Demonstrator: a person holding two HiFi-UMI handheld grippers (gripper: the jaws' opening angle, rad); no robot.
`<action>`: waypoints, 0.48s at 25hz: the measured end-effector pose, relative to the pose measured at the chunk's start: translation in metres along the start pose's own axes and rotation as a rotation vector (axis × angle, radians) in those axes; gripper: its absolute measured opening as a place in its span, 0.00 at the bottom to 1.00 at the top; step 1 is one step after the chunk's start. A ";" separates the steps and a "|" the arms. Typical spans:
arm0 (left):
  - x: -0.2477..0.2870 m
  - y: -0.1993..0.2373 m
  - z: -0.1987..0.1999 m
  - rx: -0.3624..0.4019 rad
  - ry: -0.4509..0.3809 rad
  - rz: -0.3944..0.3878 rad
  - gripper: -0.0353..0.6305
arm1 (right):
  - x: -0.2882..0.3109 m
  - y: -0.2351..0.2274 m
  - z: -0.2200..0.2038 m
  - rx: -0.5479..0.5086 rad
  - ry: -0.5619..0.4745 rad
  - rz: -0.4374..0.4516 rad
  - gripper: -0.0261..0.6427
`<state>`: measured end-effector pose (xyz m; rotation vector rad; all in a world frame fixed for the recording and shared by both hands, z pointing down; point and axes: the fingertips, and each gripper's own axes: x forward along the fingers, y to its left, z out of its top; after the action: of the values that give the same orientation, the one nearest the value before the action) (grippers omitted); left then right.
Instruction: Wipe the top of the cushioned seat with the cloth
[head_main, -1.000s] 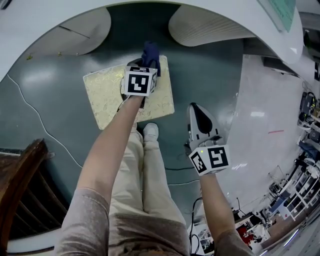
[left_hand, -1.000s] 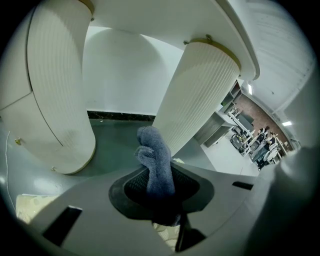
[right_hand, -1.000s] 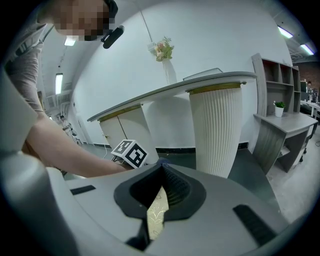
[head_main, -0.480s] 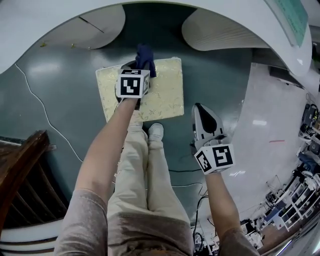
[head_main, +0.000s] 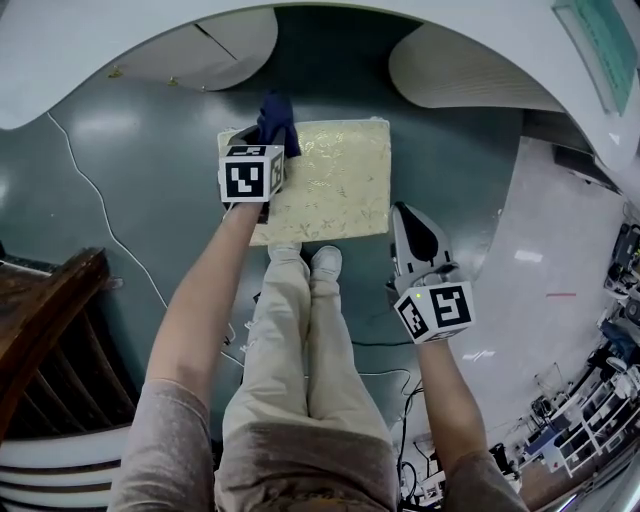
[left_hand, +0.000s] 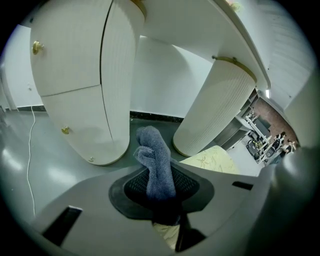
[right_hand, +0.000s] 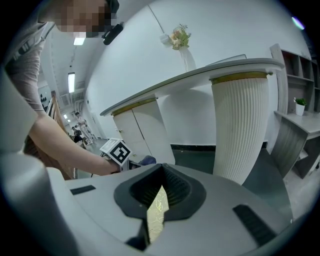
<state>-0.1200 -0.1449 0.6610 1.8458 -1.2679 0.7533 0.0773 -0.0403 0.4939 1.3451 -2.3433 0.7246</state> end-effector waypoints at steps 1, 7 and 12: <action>-0.003 0.005 -0.001 0.000 -0.003 0.005 0.21 | 0.001 0.001 0.000 0.001 0.002 0.001 0.05; -0.017 0.027 -0.008 0.021 -0.019 0.023 0.21 | 0.002 -0.002 -0.002 0.004 0.013 -0.007 0.05; -0.023 0.040 -0.010 0.041 -0.020 0.040 0.21 | 0.001 0.000 -0.001 0.005 0.015 -0.009 0.05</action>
<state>-0.1663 -0.1339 0.6578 1.8702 -1.3149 0.7895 0.0772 -0.0406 0.4956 1.3470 -2.3240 0.7360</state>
